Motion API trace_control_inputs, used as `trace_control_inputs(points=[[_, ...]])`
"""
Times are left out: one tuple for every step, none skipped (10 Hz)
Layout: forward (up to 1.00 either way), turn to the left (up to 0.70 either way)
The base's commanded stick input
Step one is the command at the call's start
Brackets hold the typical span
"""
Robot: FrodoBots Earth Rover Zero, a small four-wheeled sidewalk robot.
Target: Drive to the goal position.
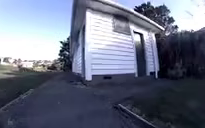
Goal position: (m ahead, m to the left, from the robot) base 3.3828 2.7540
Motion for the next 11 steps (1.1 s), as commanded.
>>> trace_control_inputs(points=[[0.50, 0.00], [0.50, 0.00], [0.50, 0.00], [0.50, 0.00], [0.50, 0.00], [0.50, 0.00], [0.50, 0.00], [0.50, 0.00], [0.50, 0.00], [0.50, 0.46], [0.50, 0.50]])
